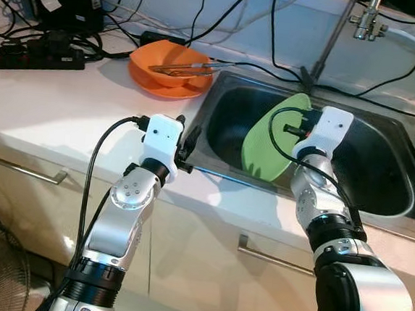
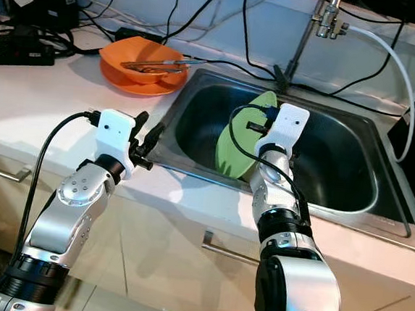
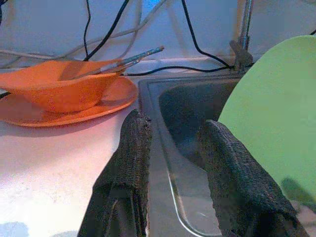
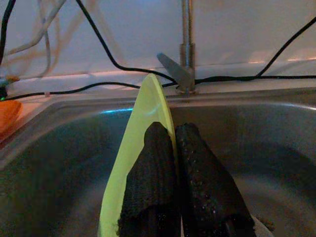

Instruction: Kitchen organization

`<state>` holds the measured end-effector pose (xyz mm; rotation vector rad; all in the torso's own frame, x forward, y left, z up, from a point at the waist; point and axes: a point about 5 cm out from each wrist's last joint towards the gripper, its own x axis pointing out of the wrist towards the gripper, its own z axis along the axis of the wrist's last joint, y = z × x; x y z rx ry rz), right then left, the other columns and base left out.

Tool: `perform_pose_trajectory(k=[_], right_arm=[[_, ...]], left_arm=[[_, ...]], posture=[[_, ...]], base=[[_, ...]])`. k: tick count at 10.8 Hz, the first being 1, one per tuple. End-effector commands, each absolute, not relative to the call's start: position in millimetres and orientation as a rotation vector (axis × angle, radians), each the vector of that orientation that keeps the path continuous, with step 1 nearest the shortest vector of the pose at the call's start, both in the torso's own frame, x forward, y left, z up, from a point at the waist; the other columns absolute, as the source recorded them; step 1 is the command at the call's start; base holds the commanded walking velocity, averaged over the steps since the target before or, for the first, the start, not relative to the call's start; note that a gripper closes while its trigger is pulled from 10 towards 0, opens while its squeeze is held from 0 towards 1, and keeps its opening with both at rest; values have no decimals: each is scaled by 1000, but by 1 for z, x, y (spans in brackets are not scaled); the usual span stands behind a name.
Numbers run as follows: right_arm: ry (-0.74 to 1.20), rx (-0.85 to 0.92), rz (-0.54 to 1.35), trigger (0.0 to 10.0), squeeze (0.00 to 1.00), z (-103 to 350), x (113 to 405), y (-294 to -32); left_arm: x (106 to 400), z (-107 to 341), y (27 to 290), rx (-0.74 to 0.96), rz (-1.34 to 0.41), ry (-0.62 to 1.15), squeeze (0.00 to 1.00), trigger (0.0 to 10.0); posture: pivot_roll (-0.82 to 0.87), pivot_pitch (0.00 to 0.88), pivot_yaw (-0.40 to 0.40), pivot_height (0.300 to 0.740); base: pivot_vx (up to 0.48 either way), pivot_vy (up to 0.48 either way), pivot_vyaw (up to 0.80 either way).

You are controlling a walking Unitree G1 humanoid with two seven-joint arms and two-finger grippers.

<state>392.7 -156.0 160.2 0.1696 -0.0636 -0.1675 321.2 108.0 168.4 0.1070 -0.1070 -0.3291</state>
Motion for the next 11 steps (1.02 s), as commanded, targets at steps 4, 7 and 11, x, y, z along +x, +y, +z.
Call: perform_pose_trajectory(k=[4, 7, 11], right_arm=[[14, 140, -164, 10000, 0, 159, 397, -157], [94, 108, -118, 10000, 0, 159, 402, -151], [142, 79, -76, 10000, 0, 156, 403, -143]], left_arm=[[320, 163, 101, 106, -362, -71, 0, 10000], [315, 155, 89, 55, -498, 7, 0, 10000], [303, 146, 78, 108, -711, 68, 0, 10000]], posture=[[274, 12, -87, 740], [272, 18, -91, 740], [278, 18, -93, 740]], base=[[0, 0, 0], [0, 0, 0], [0, 0, 0]])
